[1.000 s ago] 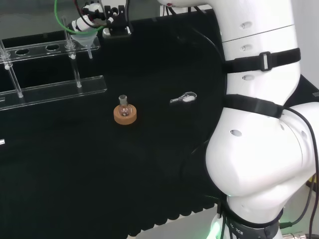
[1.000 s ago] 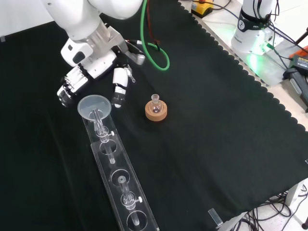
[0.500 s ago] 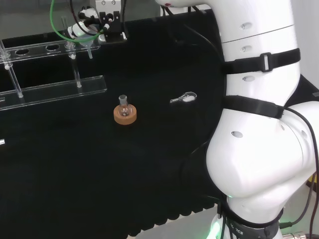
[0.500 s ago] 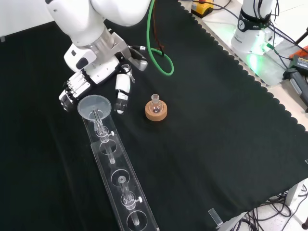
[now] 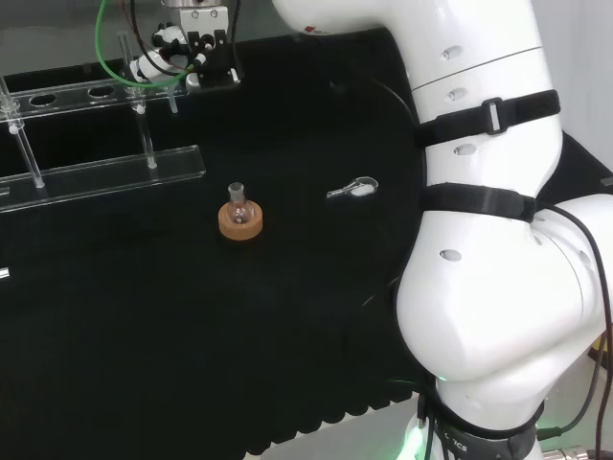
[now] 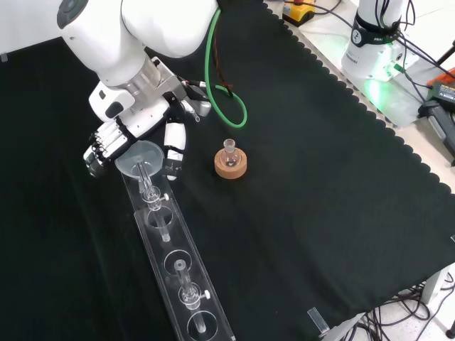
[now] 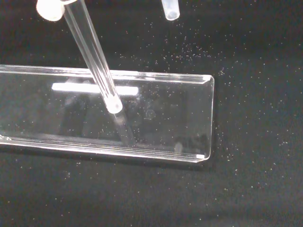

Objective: Pick up the funnel from the transparent funnel stand.

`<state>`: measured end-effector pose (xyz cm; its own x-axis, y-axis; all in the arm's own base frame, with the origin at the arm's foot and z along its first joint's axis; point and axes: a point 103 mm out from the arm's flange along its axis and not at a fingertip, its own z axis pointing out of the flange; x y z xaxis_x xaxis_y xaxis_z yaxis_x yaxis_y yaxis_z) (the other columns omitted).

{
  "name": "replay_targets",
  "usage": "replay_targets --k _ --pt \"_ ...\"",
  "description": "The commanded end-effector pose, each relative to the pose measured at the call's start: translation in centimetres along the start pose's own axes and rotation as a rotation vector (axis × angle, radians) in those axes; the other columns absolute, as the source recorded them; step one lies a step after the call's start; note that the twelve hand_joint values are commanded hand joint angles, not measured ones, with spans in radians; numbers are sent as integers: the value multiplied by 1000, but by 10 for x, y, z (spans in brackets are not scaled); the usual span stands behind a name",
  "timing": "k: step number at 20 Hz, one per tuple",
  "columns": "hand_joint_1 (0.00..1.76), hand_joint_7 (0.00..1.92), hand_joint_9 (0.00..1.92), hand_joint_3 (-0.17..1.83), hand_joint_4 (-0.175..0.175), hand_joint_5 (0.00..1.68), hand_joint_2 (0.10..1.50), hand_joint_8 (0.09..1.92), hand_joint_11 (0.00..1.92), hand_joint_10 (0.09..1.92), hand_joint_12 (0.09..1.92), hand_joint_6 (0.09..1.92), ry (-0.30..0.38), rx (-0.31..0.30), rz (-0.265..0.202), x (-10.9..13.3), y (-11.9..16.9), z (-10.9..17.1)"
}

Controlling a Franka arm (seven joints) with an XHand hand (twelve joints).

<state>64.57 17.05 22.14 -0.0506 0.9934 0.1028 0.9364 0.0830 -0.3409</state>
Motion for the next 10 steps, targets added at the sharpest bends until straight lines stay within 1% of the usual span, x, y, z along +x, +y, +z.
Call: replay_targets --k 1,3,4,5,6,7,8,9,10 --pt "141 0 0 -24 61 0 776 87 0 87 965 87 -28 -1 18 9 -3 -3" --pt "142 0 0 -24 61 0 777 87 0 87 965 87 -58 -10 24 12 -2 -1" --pt "144 0 0 -23 60 0 777 87 0 87 998 87 -68 -19 23 13 -1 0" --pt "144 0 0 -22 59 0 777 87 0 87 1053 87 -84 -35 7 15 -1 2" --pt "145 0 0 -21 58 0 777 87 0 87 1092 87 -104 -57 1 16 -1 3" --pt "143 0 0 -19 56 0 777 87 0 87 1169 87 -120 -82 1 16 -1 4" --pt "141 0 32 -16 50 0 777 87 107 126 1297 87 -131 -100 0 15 -1 5" --pt "141 2 62 -13 46 18 777 87 254 359 1373 87 -141 -113 0 16 0 6" --pt "143 8 69 -10 44 38 777 87 368 588 1405 87 -151 -123 0 17 0 7"
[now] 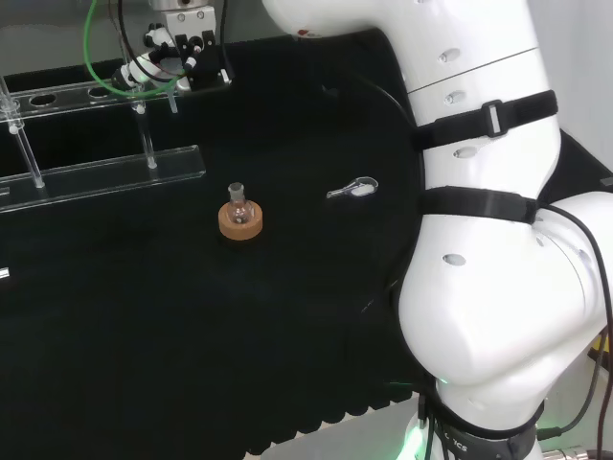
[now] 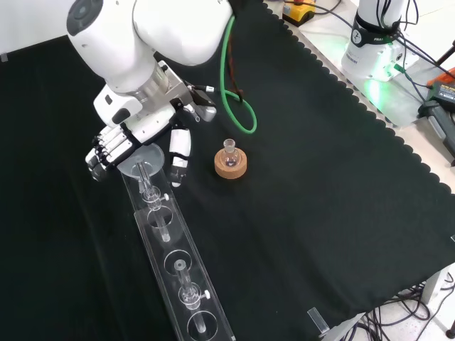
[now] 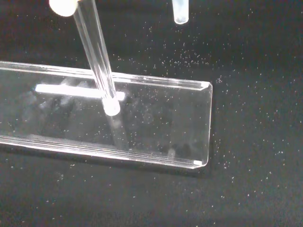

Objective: Pick up the funnel from the transparent funnel stand.

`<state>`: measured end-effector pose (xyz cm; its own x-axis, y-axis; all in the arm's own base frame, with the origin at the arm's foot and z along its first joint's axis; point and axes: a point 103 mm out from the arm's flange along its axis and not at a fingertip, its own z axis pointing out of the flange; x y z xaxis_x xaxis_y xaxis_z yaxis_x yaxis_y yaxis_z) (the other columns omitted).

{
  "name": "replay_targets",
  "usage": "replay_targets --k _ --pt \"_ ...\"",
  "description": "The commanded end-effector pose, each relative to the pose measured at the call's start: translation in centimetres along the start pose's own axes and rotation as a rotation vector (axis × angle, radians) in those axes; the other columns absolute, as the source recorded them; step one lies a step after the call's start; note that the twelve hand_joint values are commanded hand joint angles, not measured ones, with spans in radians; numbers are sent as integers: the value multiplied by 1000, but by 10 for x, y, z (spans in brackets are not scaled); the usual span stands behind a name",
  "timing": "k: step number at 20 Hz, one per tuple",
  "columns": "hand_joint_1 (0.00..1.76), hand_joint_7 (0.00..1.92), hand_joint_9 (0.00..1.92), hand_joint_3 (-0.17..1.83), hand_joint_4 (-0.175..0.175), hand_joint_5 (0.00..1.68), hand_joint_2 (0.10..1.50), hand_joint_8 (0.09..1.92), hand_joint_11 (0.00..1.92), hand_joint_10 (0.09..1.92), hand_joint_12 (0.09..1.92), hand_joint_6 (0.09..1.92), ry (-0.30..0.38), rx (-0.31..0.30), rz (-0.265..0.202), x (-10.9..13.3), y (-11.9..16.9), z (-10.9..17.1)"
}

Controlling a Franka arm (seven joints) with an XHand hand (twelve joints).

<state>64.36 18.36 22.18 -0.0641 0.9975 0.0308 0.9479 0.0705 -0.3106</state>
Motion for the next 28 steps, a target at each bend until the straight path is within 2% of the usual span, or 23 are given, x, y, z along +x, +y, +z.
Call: replay_targets --k 1,3,5,7,9,13,15,16,18,22,24,25,28 --pt "150 73 161 -8 36 111 779 87 530 751 1368 87 -89 -111 -9 3 1 6" --pt "165 83 336 -3 24 239 784 419 775 898 1269 87 -100 -138 -17 3 0 6" --pt "194 71 498 0 8 336 789 726 995 932 1149 87 -113 -160 -19 2 1 5" --pt "244 139 720 5 -26 414 799 914 1267 930 992 87 -130 -181 -17 2 1 6" --pt "286 234 920 8 -61 469 807 1015 1488 934 896 87 -147 -199 -13 0 1 7" --pt "329 380 1138 12 -97 531 814 1090 1689 989 889 89 -159 -233 -20 -7 0 3" --pt "356 517 1258 16 -121 587 822 1097 1795 1016 921 136 -173 -281 5 -11 -3 -1" --pt "380 618 1343 20 -138 606 829 1106 1848 1025 939 231 -165 -307 -22 -12 -4 -2" --pt "427 788 1486 26 -165 590 838 1109 1902 1020 1002 513 -161 -342 -42 -13 -6 -3" --pt "560 1085 1700 30 -175 628 847 1115 1920 1007 1123 948 -150 -407 -73 -6 -10 -4" --pt "616 1175 1767 29 -175 666 846 1112 1920 996 1157 1057 -140 -432 -73 -13 -13 -5" --pt "647 1230 1797 28 -175 701 844 1103 1920 990 1169 1098 -131 -452 -89 -13 -15 -7" --pt "710 1378 1872 27 -175 848 840 1069 1920 972 1190 1168 -144 -517 -101 -13 -22 -18"
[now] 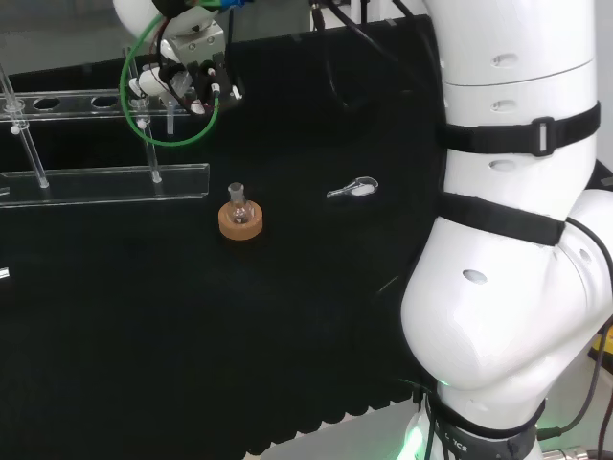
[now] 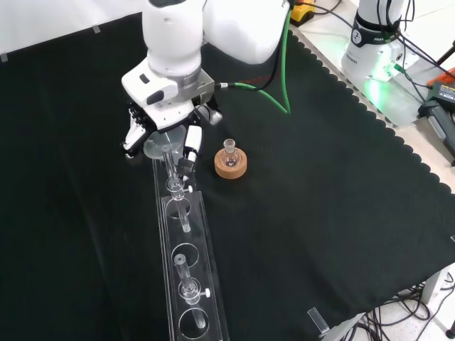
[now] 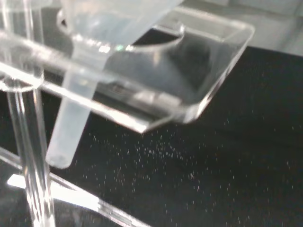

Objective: Pick up the funnel from the transparent funnel stand.

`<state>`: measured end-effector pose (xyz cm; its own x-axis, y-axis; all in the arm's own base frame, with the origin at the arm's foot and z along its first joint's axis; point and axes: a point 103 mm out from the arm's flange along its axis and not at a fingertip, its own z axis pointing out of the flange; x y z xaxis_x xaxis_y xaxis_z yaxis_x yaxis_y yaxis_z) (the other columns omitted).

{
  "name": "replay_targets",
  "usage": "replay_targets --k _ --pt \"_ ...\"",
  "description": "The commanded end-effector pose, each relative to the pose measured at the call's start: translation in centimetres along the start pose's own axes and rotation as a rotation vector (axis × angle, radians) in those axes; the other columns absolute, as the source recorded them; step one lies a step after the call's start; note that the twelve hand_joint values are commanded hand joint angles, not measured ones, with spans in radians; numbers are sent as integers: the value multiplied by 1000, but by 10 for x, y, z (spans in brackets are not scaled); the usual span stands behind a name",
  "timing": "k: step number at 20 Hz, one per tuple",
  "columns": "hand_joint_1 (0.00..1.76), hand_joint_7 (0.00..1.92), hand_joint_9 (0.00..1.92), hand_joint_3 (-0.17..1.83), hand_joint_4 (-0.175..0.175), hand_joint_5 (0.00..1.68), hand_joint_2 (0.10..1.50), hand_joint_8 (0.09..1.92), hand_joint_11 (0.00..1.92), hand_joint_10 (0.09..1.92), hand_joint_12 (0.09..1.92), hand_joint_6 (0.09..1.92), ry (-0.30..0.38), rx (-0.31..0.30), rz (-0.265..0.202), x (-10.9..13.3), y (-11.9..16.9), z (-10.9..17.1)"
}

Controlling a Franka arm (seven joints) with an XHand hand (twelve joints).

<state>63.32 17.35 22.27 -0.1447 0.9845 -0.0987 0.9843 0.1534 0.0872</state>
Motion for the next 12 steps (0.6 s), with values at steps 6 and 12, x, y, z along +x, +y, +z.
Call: replay_targets --k 6,12 --pt "749 1507 1918 22 -175 987 831 1062 1920 992 1214 1217 -26 -258 -35 -20 -11 -62" --pt "779 1567 1920 20 -175 1053 826 1057 1920 1029 1233 1216 -74 -401 -15 -51 -29 -116"
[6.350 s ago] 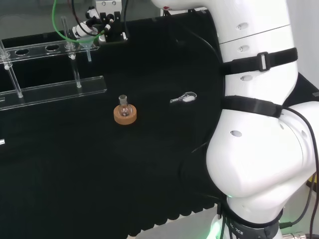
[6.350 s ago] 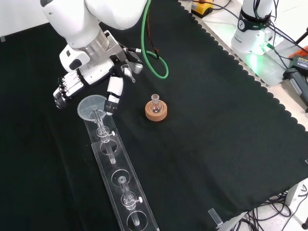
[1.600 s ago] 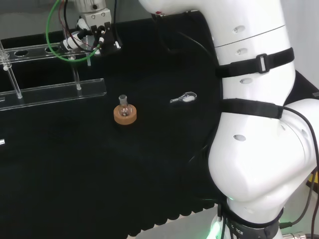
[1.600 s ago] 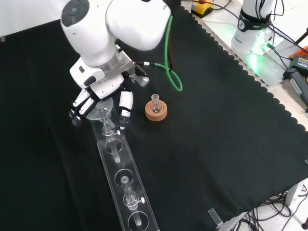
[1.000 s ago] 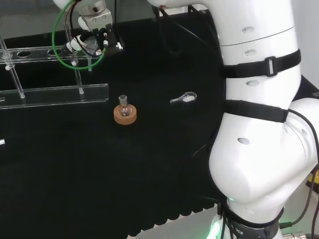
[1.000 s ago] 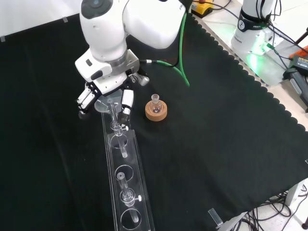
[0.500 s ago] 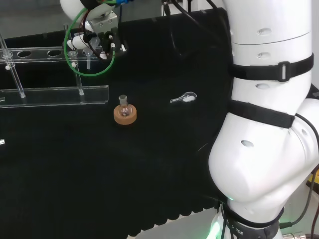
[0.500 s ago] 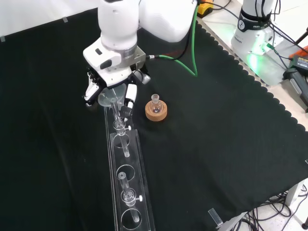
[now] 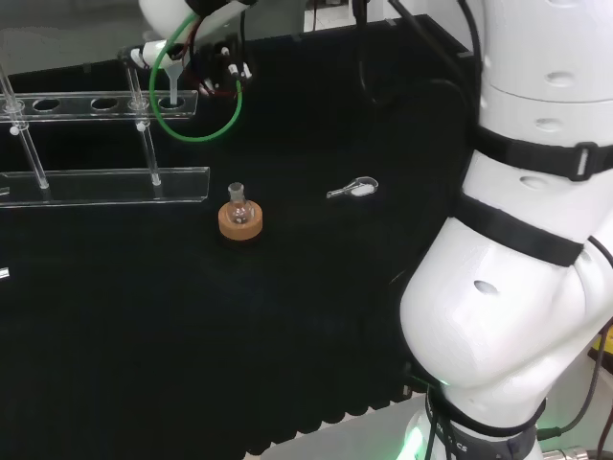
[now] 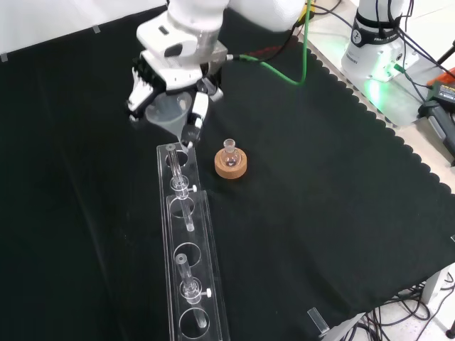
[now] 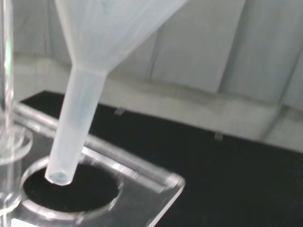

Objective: Pick up the funnel from the transparent funnel stand.

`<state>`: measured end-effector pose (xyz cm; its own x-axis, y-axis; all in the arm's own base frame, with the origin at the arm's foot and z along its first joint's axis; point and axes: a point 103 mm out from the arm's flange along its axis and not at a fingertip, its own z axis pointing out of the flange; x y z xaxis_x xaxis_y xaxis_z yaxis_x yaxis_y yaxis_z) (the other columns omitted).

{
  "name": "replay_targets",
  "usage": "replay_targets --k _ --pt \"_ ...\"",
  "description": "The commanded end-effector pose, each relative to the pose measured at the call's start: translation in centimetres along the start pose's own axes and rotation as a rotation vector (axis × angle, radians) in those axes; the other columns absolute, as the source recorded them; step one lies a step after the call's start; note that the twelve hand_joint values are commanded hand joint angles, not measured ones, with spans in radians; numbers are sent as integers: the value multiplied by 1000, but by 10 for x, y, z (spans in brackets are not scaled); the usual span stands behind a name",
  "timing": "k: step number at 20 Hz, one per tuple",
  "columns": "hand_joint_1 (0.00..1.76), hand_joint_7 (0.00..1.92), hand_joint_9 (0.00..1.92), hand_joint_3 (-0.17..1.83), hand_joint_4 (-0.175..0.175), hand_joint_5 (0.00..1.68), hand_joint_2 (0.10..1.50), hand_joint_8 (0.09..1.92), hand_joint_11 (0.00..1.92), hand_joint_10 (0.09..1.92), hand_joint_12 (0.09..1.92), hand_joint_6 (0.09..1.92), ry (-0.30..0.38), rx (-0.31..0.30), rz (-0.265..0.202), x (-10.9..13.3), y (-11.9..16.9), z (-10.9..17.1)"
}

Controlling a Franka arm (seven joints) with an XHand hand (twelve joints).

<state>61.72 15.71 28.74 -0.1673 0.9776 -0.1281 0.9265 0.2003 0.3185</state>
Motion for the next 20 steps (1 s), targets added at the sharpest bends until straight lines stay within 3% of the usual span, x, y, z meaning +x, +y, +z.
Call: replay_targets --k 1,4,7,10,12,17,20 --pt "784 1571 1920 20 -175 1061 826 1057 1920 1034 1235 1211 -67 -181 8 -38 -9 -66" --pt "795 1581 1920 20 -175 1076 825 1059 1920 1045 1237 1204 -87 -225 -12 -54 -27 -100" --pt "800 1590 1920 20 -175 1085 825 1061 1920 1052 1238 1200 -58 -242 -45 -64 -56 -127" --pt "803 1599 1920 20 -175 1093 824 1064 1920 1059 1242 1197 -81 -230 -81 -91 -116 -159" --pt "803 1602 1920 20 -175 1097 824 1064 1920 1062 1245 1196 -80 -231 -93 -107 -139 -172" --pt "805 1615 1920 20 -175 1103 824 1064 1920 1072 1248 1191 -65 -223 -145 -150 -184 -187" --pt "805 1619 1920 20 -175 1105 824 1063 1920 1075 1249 1190 -68 -208 -166 -161 -202 -186"
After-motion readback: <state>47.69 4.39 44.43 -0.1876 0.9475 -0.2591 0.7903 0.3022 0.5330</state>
